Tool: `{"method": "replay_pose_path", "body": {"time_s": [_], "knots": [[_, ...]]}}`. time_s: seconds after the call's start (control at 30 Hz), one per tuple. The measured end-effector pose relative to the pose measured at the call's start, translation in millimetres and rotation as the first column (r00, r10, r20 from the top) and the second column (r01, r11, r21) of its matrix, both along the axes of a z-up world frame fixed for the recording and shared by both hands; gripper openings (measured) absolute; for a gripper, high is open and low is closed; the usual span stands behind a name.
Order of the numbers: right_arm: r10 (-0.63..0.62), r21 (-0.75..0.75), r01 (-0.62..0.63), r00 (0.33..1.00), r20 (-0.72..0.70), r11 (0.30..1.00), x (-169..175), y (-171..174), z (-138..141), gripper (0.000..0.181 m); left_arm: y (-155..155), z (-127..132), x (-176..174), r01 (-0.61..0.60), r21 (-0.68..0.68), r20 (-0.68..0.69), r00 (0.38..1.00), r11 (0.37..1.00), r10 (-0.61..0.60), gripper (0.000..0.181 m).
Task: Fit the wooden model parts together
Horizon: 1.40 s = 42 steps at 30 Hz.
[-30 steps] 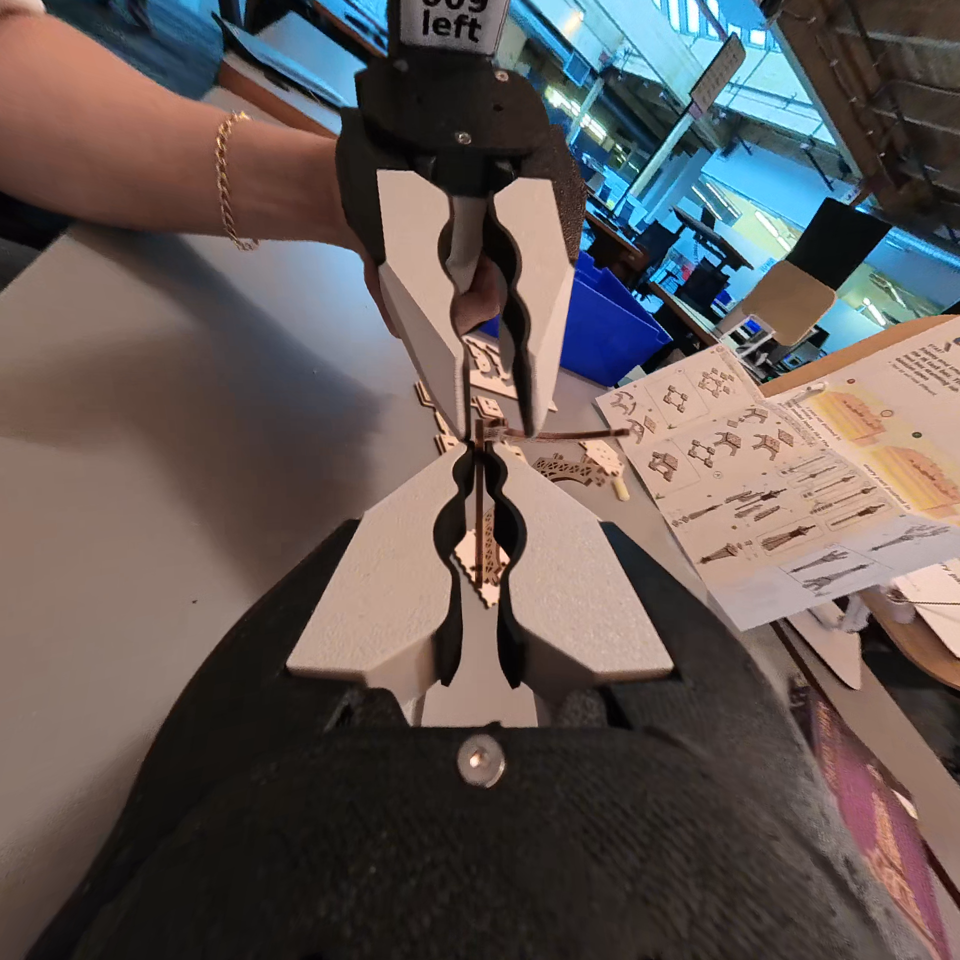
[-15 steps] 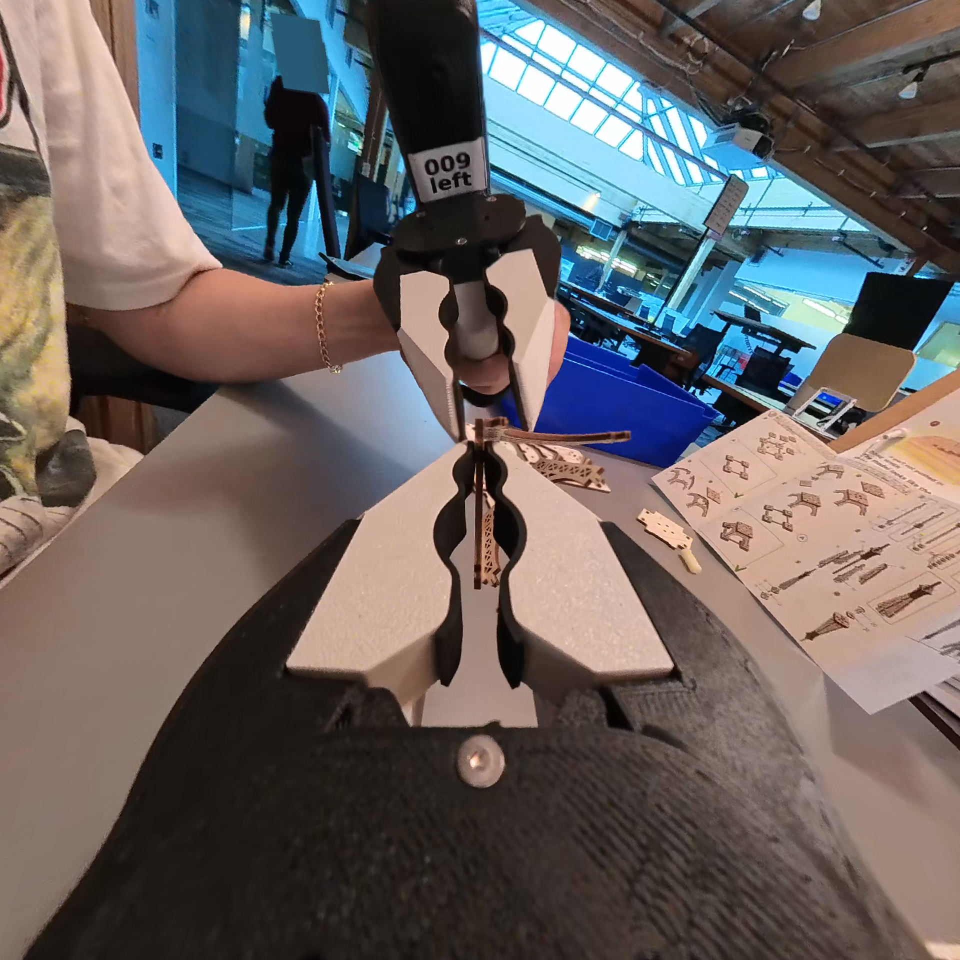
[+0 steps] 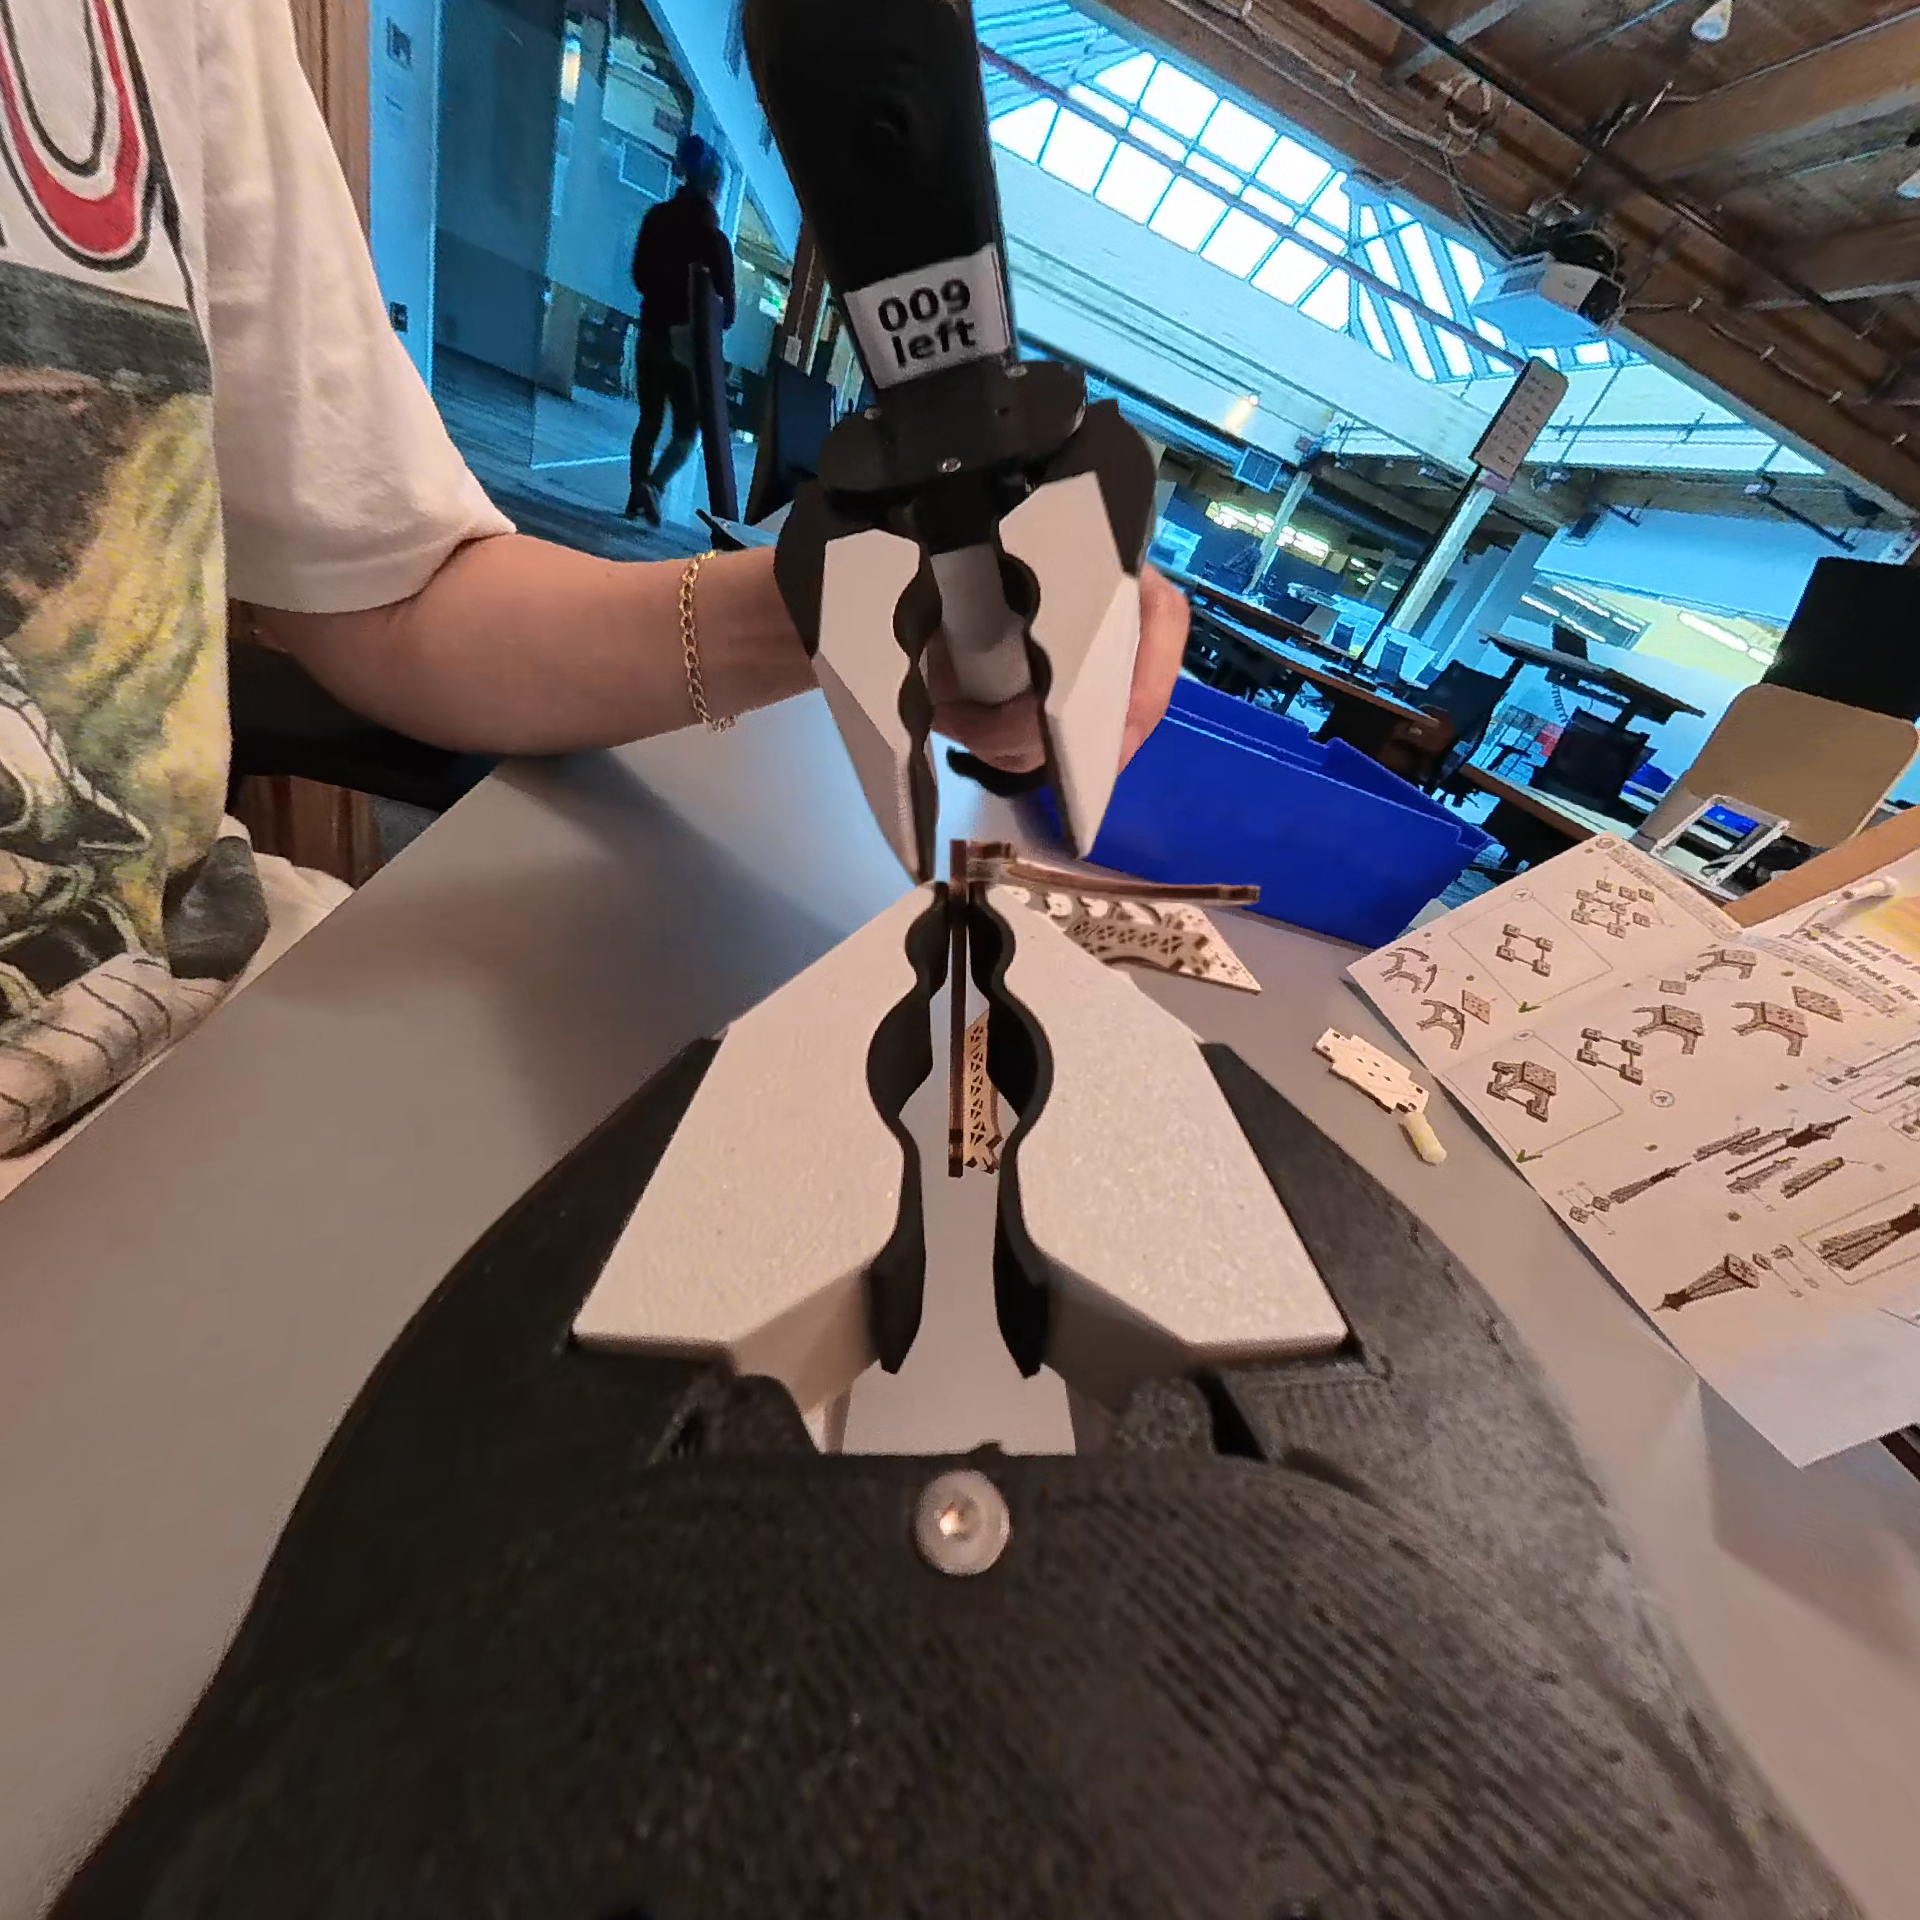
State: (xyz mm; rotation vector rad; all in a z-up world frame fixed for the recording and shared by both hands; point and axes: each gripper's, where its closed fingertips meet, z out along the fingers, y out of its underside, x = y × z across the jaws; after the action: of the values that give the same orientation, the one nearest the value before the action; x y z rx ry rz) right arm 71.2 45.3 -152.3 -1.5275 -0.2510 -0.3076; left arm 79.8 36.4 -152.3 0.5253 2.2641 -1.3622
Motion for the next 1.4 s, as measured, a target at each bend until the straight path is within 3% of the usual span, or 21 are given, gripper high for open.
{"method": "replay_pose_path", "body": {"time_s": [0.53,0.9,1.07,1.23,1.4], "knots": [[0.053,-0.083,-0.048,0.997,0.053,0.995,-10,6,-13,0.001,-1,-13,-13,0.074,0.071,-0.024,0.997,0.995,-0.072,0.012],[0.052,-0.060,-0.050,0.998,0.024,0.997,-8,6,-12,0.001,-2,-10,-11,0.049,0.070,-0.027,0.999,0.996,-0.047,0.011],[0.064,0.211,-0.036,0.990,-0.127,0.977,4,-12,30,0.000,0,26,1,-0.007,-0.156,-0.055,0.999,0.988,-0.002,0.029],[0.177,0.545,0.008,0.941,-0.287,0.838,21,-48,74,0.000,3,34,17,-0.092,-0.233,-0.160,0.986,0.968,0.055,0.029],[0.217,0.674,0.116,0.895,-0.389,0.729,40,-64,85,0.000,-6,32,28,-0.184,-0.266,-0.251,0.961,0.946,0.116,0.024]]}}
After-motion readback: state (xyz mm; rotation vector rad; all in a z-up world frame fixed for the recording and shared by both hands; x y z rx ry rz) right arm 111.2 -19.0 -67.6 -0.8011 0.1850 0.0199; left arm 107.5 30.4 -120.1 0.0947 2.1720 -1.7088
